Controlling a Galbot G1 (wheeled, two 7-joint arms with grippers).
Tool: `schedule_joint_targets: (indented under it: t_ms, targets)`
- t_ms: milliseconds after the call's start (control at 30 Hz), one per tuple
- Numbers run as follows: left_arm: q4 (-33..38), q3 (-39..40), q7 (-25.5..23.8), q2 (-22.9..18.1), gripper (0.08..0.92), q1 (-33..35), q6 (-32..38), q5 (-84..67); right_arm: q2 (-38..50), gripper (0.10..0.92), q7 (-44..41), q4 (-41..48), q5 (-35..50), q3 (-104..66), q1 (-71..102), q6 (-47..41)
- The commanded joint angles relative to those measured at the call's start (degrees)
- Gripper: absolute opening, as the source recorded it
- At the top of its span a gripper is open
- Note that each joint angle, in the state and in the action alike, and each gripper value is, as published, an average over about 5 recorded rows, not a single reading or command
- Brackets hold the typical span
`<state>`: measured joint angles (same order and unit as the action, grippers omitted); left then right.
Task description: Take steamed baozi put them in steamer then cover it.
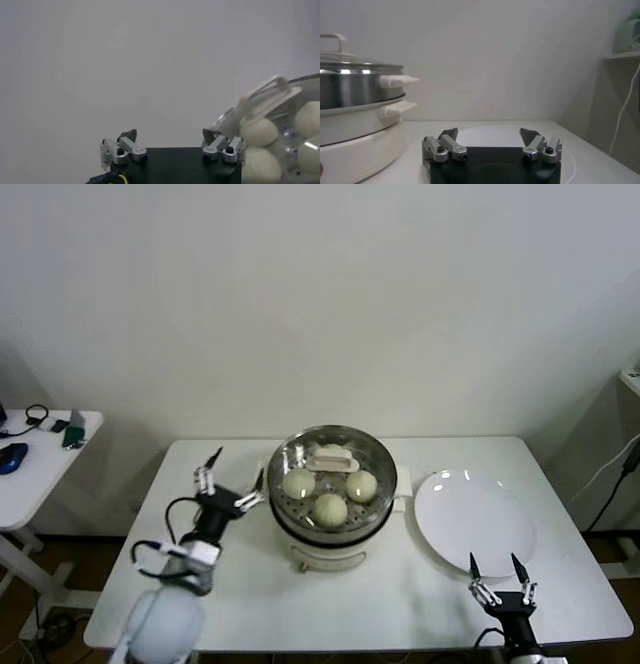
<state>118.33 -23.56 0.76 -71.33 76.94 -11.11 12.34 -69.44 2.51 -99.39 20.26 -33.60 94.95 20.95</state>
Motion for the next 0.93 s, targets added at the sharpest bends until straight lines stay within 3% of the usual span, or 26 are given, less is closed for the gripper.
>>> schedule_joint_targets:
  t_ms: [33,333,933]
  targets:
    - [-10.45,-16.90,-1.65,-4.96,0.823,14.75,21.72,-23.71,0.96,0.823,-0.15,0.47,0.47,0.14,-0.64,0.19]
    - [-18.94,-14.07,-1.32,-8.75,0.823,15.99,26.70,-22.96,1.65,0.823,-0.97,0.74,1.33,0.36,-0.84,-0.14]
    - [-16.80,-13.82,-1.83,-9.89,0.823,16.61,27.44,-22.84,2.39,0.823,-2.29,0.75,2.13,0.65,-0.99,-0.01]
